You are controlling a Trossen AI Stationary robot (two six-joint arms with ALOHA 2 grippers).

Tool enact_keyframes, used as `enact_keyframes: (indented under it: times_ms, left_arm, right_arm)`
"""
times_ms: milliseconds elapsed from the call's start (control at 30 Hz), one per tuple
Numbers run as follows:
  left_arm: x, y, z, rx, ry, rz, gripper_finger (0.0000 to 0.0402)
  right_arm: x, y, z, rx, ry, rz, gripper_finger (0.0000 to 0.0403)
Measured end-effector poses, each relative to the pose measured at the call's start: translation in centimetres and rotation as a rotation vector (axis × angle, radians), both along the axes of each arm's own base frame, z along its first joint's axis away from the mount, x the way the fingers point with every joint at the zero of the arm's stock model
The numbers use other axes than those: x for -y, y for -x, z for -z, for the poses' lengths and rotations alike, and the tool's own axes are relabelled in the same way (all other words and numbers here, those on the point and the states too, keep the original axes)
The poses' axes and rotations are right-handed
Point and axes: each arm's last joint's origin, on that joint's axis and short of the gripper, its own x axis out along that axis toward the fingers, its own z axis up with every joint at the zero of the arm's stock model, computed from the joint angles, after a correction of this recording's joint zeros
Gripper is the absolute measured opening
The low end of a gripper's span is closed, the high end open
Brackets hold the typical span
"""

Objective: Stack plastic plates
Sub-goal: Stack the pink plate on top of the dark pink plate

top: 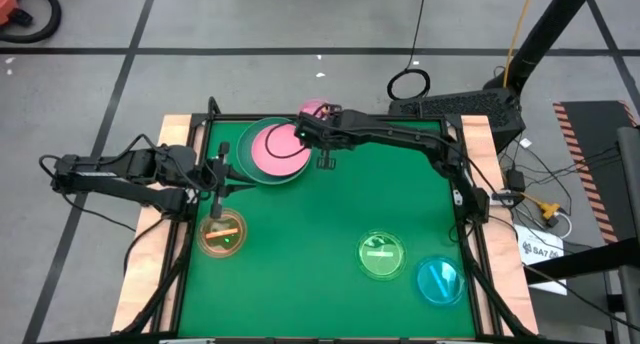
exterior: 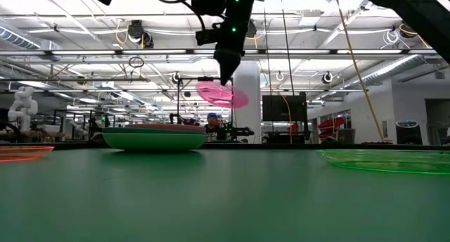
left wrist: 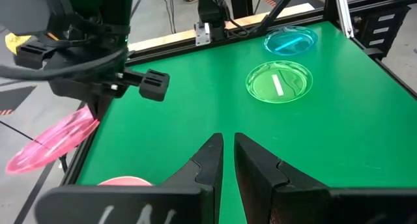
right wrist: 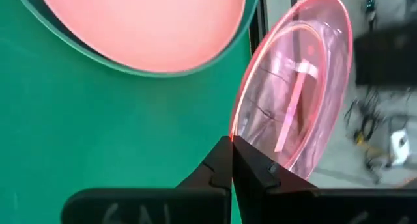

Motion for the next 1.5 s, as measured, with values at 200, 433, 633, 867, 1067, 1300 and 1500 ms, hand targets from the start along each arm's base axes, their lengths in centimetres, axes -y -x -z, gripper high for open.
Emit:
enact_keyframes:
  times_ms: [200,433,633,867,1067,1300,1500]
  left_arm:
    - [0.0,0.0,0.0,0.0,0.0,0.0,0.0047]
    - [0.0,0.0,0.0,-0.001,0.0,-0.001,0.0047]
    - [0.0,0.0,0.0,-0.003,-0.001,0.0,0.0047]
    - [0.0,0.1,0.2,-0.022,-0.002,0.001,0.0047]
    - [0.2,0.3,0.1,-0.017,-0.001,0.012,0.0047]
    - [0.4,0.3,0.2,-0.023,-0.001,0.025,0.0047]
    - [0.5,0.3,0.2,-0.023,0.0,0.035,0.0047]
  right_arm:
    - [-0.7,-1.0,-0.4,-0.018,0.078,-0.186,0.0]
    - [-1.6,-1.9,-0.8,-0.067,0.188,-0.417,0.0]
    - [-1.8,-2.8,0.1,-0.092,0.182,-0.599,0.0]
    - [-1.7,-3.7,2.9,-0.217,0.176,-0.774,0.0]
    - [-1.5,-4.6,5.5,-0.305,0.182,-0.846,0.0]
    - [-1.2,-5.1,6.2,-0.291,0.193,-0.851,0.0]
    - [-1.0,-5.5,6.1,-0.216,0.178,-0.857,0.0]
